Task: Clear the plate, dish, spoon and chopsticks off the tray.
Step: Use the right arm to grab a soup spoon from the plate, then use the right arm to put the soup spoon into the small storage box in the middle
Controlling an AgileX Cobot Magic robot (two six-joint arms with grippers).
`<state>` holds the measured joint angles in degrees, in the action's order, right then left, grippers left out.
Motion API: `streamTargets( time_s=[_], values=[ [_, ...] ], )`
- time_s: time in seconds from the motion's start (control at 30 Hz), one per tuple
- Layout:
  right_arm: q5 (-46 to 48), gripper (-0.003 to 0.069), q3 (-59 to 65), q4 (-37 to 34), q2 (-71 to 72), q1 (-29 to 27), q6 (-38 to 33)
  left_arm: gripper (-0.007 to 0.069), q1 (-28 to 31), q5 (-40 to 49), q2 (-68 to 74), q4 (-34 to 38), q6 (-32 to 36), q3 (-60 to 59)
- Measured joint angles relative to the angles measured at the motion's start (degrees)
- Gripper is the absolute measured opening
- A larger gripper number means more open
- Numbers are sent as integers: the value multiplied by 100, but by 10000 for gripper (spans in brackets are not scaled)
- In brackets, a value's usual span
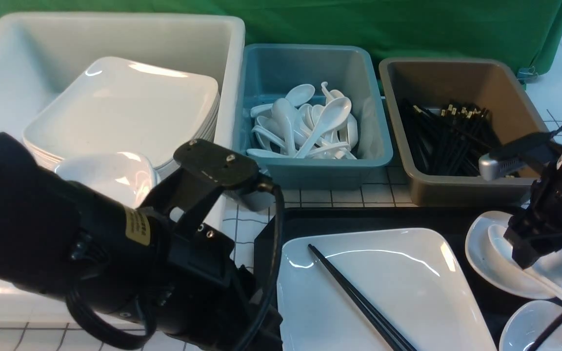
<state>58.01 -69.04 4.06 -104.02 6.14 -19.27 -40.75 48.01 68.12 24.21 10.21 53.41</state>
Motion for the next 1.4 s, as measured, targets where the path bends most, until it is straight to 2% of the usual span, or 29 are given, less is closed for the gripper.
streamTargets(
  time_s=[0.2, 0.3, 0.37, 0.43, 0.5, 0.63, 0.77, 0.87, 1.03, 1.07, 1.2, 1.4],
  values=[
    [188, 463, 0, 0, -297, -25, 111, -4, 0, -145, 0, -27, 0, 0],
    [295, 433, -8, 0, -355, -32, 118, -4, 0, -226, 0, -27, 0, 0],
    [337, 388, -8, 0, -382, -32, 131, -4, 0, -244, 0, -27, 0, 0],
    [402, 243, -8, 0, -413, -32, 150, -4, 0, -249, 0, -27, 0, 0],
    [438, 165, -22, 0, -427, -32, 167, -4, 0, -276, 0, -27, 0, 0],
    [656, 174, -169, -94, -409, -34, 273, -4, 0, -361, 0, -27, 0, 0],
    [998, 174, -318, -776, -73, -6, 349, -4, 0, -375, 0, -27, 0, 0],
    [1056, 174, -343, -1436, 651, 347, 312, -4, 0, -375, 0, -27, 0, 0],
    [210, 174, -686, -1851, 1238, 1192, 268, -4, 23, -670, 0, -208, -12, 0],
    [176, 174, -724, -1859, 1238, 1222, 288, -4, 38, -683, 0, -221, -18, 0],
    [-530, 174, -2010, -1954, 668, 1563, 480, -4, 409, -921, 0, -415, -168, 0],
    [-702, 174, -3763, -2024, -565, 1583, 688, -3, 685, -965, 0, -431, -205, 0]
  ],
)
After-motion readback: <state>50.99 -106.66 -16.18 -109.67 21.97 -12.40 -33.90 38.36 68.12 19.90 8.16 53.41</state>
